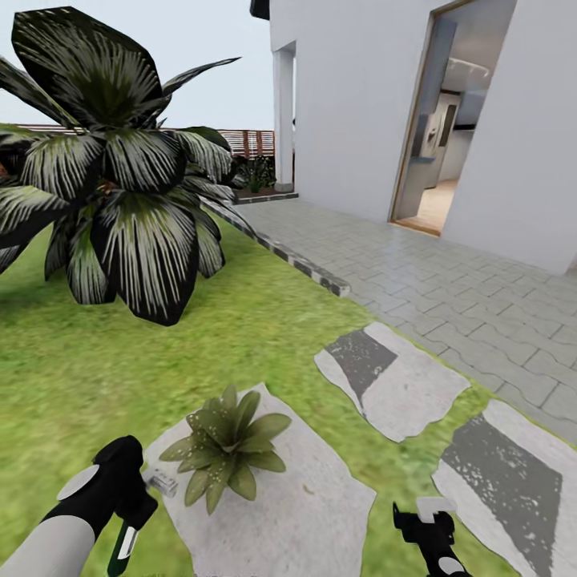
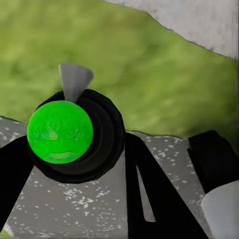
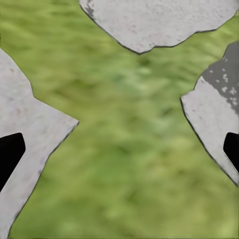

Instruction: Pick up the pesticide atomizer in the garden and spray insectifuge to fully cover both potted plants in the garden.

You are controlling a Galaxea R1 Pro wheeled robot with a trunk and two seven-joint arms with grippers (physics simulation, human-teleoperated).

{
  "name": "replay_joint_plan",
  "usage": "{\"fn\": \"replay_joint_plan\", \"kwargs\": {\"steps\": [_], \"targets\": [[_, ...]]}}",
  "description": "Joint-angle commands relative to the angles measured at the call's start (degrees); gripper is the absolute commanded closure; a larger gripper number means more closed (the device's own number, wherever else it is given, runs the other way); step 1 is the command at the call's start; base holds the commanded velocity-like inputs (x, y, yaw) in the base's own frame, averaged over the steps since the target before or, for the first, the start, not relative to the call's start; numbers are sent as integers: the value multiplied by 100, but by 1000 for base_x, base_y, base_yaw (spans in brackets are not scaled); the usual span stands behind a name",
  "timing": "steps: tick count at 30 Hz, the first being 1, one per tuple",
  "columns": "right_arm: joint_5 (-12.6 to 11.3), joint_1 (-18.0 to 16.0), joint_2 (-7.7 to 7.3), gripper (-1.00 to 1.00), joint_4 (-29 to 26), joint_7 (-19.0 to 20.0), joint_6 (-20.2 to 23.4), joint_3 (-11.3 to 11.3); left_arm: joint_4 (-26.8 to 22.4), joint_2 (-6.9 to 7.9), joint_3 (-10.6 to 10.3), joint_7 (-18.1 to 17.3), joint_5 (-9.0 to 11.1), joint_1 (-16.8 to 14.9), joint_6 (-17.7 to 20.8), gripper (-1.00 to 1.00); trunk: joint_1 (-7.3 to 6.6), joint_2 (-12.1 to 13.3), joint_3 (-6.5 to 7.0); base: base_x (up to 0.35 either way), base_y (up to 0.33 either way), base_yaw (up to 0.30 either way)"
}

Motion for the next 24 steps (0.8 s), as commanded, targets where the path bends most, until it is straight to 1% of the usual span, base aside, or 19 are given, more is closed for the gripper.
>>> {"fn": "replay_joint_plan", "kwargs": {"steps": [1, 5, 10, 11, 13, 14, 15, 16, 17, 18, 20, 21, 22, 23, 24], "targets": [[-50, -1, -2, -100, -1, -18, -13, 50, -5, -4, 14, -59, -56, -4, 24, 100, -1, -2, -5, 0, -272, 275], [-50, -1, -2, -100, 2, -18, -13, 50, -2, 1, 27, -59, -64, -4, 24, 100, -1, -2, -5, -22, -247, 273], [-50, -1, -2, -100, -1, -18, -13, 50, 97, 0, -18, -199, -45, -9, 18, 100, -1, -2, -5, -194, -32, 59], [-50, -1, -2, -100, -2, -18, -13, 50, 109, -2, -39, -293, -54, -29, 12, 100, -1, -2, -5, -48, -4, 8], [-50, -1, -2, -100, -1, -18, -13, 50, 110, 12, -92, -626, -104, -101, 4, 100, -1, -2, -5, -20, -2, 3], [-50, -1, -4, -100, 0, -18, -13, 50, 112, 30, -168, -829, -131, -244, 7, 100, -1, -2, -5, -8, -1, 1], [-50, -1, -4, -100, 0, -18, -13, 50, 115, 41, -257, -950, -145, -374, 10, 100, -1, -2, -5, -5, 0, 1], [-50, -1, -8, -100, 4, -18, -13, 50, 126, 59, -504, -1182, -160, -626, 13, 100, -1, -2, -5, -2, 0, 0], [-46, -1, -16, -100, 5, -18, -13, 50, 130, 65, -655, -1332, -174, -745, 14, 100, -1, -2, -5, -1, 0, 0], [-44, -1, -22, -100, 5, -18, -13, 50, 128, 67, -726, -1427, -187, -797, 15, 100, -1, -2, -5, 0, 0, 0], [-44, -1, -32, -100, 6, -18, -13, 50, 126, 69, -824, -1620, -254, -924, 15, 100, -1, -2, -5, 0, 0, 0], [-42, -1, -35, -100, 6, -18, -13, 50, 130, 82, -853, -1749, -340, -1012, 15, 100, -1, -2, -5, 0, 0, 0], [-42, -1, -36, -100, 6, -18, -13, 50, 132, 105, -863, -1872, -401, -1048, 15, 100, -1, -2, -5, 0, 0, 0], [-42, -1, -37, -100, 6, -18, -13, 50, 132, 116, -865, -1922, -422, -1055, 14, 100, -1, -2, -5, 0, 0, 0], [-42, -1, -41, -100, 6, -18, -13, 50, 133, 180, -872, -2143, -546, -1073, 9, 100, -1, -2, -5, 0, 0, 0]]}}
